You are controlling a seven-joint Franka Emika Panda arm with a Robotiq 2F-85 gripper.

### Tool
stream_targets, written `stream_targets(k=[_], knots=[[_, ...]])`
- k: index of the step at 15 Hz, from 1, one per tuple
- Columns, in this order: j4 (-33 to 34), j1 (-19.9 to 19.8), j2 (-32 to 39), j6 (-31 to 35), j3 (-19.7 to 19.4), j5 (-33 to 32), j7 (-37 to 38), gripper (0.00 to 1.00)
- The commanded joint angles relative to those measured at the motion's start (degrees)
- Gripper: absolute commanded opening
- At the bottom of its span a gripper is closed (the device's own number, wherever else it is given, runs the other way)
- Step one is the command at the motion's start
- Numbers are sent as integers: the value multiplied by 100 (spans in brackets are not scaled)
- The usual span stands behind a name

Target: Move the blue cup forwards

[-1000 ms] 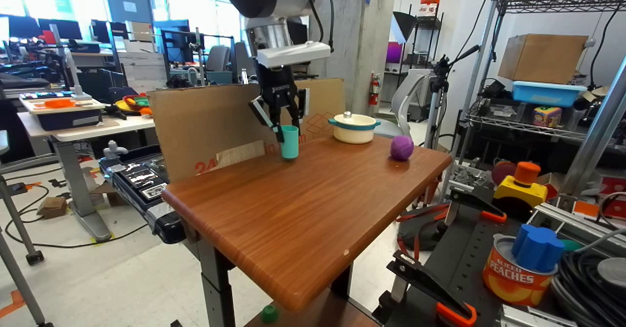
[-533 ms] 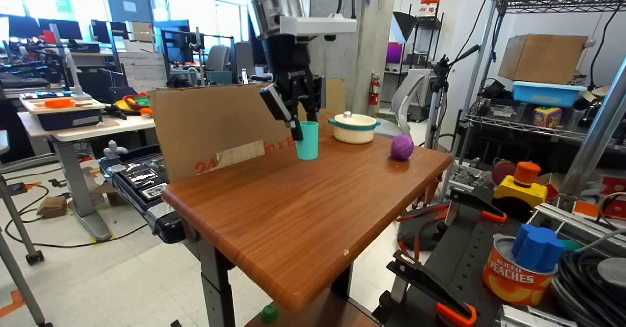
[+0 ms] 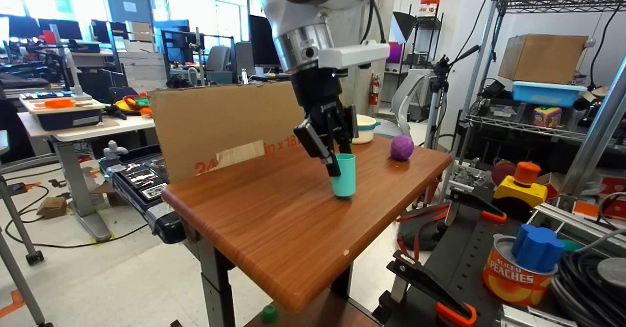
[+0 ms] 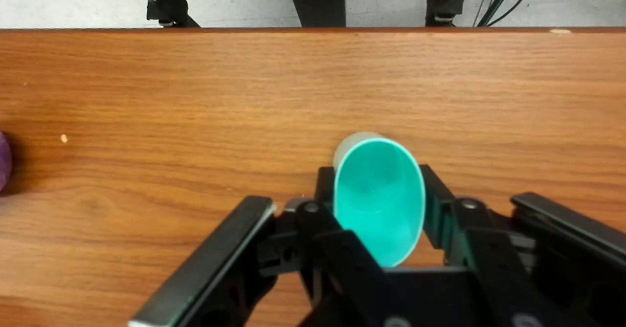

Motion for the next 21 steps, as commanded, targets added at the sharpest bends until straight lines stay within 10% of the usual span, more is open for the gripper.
stream_targets(k=[1, 3, 4, 9, 13, 17, 18, 21], knots=[[-379, 29, -43, 440, -36, -325, 71, 18], [-497, 45, -119, 538, -41, -485, 74, 18], [-557, 53, -154, 581, -46, -580, 79, 59], [-1025, 79, -490, 260, -14, -885, 42, 97], [-1692, 2, -1288, 324, 219, -694, -261, 100], [-2031, -187, -2503, 94, 595, 790, -892, 100], [-1668, -71, -1754, 189, 477, 246, -535, 100], [-1891, -99, -2440, 52, 561, 622, -706, 100]])
